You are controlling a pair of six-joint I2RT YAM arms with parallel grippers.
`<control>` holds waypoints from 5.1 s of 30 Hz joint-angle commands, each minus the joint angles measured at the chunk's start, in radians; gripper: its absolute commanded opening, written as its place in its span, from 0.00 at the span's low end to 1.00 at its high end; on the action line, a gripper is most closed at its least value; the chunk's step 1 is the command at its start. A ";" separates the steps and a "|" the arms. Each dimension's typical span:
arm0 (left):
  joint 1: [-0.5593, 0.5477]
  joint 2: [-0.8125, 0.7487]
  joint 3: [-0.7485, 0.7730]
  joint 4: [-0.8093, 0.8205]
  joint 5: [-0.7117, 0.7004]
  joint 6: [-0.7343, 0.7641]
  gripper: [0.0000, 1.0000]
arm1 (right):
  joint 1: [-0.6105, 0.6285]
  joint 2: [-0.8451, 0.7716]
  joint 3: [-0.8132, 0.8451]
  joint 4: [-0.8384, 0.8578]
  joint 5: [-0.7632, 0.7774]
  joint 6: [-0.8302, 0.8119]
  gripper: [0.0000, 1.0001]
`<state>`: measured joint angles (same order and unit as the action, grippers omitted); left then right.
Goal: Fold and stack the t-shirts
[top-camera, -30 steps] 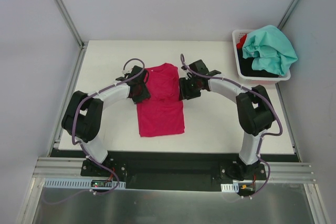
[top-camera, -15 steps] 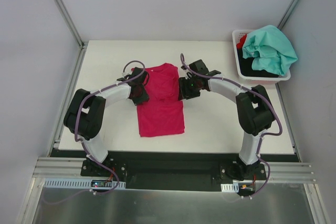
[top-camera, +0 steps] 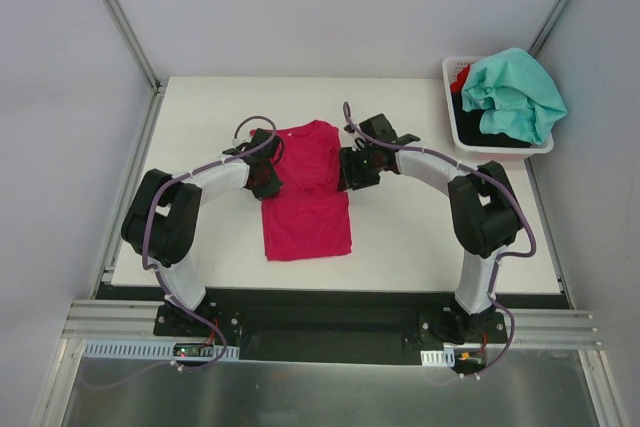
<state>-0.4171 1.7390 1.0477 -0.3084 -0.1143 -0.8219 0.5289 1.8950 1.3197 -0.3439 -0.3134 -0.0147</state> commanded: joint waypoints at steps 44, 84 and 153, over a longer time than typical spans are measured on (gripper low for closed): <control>0.023 -0.144 0.028 -0.116 -0.044 0.021 0.00 | 0.085 0.042 0.188 -0.122 0.008 -0.010 0.08; 0.083 -0.018 0.097 -0.123 -0.047 0.050 0.00 | 0.048 0.156 0.291 -0.168 0.030 -0.062 0.09; -0.097 -0.713 -0.561 -0.005 0.107 -0.296 0.71 | 0.149 -0.479 -0.544 0.210 0.082 0.302 0.45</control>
<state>-0.5045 1.0966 0.5243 -0.3351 -0.0113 -1.0657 0.6544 1.4536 0.7776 -0.2127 -0.2474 0.2398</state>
